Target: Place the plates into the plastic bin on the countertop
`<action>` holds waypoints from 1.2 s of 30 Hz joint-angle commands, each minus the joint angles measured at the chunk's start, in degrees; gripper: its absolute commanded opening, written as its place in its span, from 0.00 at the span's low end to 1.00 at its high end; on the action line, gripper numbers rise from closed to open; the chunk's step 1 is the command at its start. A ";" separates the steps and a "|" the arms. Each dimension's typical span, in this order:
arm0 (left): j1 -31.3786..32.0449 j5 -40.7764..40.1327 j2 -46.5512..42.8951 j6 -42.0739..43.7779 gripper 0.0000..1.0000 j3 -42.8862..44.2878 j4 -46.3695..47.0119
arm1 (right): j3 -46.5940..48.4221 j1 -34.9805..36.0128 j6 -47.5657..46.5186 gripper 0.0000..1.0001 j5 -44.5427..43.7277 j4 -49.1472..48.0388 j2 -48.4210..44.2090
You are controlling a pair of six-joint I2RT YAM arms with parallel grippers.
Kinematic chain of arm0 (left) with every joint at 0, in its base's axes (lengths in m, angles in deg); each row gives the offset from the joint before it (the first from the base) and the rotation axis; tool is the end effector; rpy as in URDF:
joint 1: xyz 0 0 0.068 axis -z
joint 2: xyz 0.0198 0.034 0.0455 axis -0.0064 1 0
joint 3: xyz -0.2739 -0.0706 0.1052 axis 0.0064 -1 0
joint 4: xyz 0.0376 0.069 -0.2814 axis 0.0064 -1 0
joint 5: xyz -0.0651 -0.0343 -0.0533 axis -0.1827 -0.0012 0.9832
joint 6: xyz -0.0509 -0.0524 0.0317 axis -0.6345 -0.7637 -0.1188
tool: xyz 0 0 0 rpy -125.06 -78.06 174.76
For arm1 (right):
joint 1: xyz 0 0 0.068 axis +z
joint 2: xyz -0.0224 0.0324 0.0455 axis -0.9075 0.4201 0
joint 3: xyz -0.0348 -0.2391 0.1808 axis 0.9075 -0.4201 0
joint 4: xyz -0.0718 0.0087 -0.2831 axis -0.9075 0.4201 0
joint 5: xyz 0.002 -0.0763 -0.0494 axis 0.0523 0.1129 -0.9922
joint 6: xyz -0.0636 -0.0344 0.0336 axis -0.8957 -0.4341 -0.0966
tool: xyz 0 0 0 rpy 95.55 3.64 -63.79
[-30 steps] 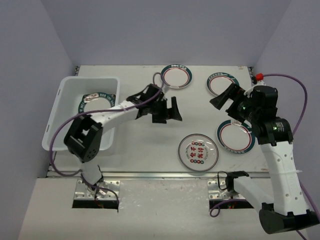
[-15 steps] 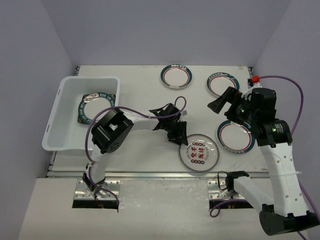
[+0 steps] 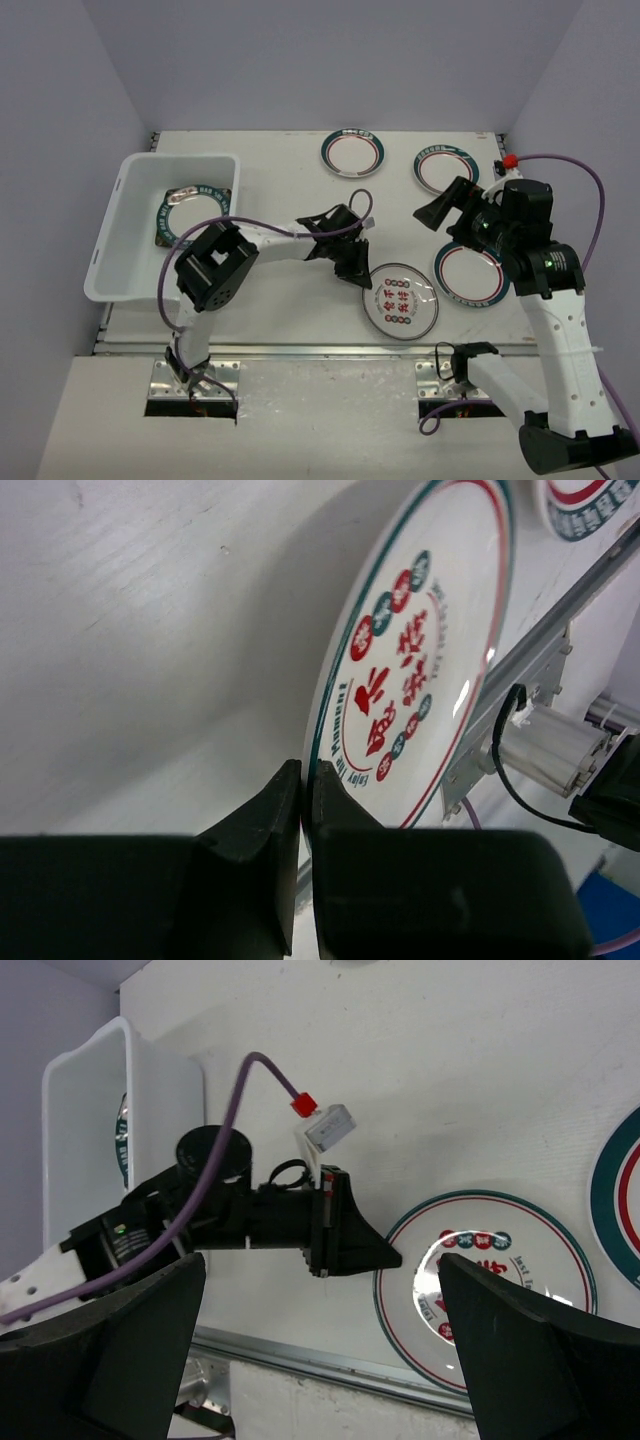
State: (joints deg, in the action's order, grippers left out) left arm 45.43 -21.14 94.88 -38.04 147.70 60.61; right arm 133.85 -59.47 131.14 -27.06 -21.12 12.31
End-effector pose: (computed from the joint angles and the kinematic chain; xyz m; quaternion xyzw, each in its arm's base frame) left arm 0.3091 -0.3560 0.1267 0.1424 0.9192 -0.3619 0.0625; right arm 0.2047 0.0348 0.3976 0.2190 0.8354 0.2835 0.4168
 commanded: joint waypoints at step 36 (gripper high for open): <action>-70.84 -19.16 -33.34 -8.52 0.86 -10.70 -14.38 | 3.44 -0.24 -6.51 0.99 6.08 -8.48 11.55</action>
State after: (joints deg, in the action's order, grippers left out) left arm -26.85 -42.17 62.76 -45.79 136.23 41.15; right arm 137.99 -59.47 125.27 -24.52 -25.30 22.79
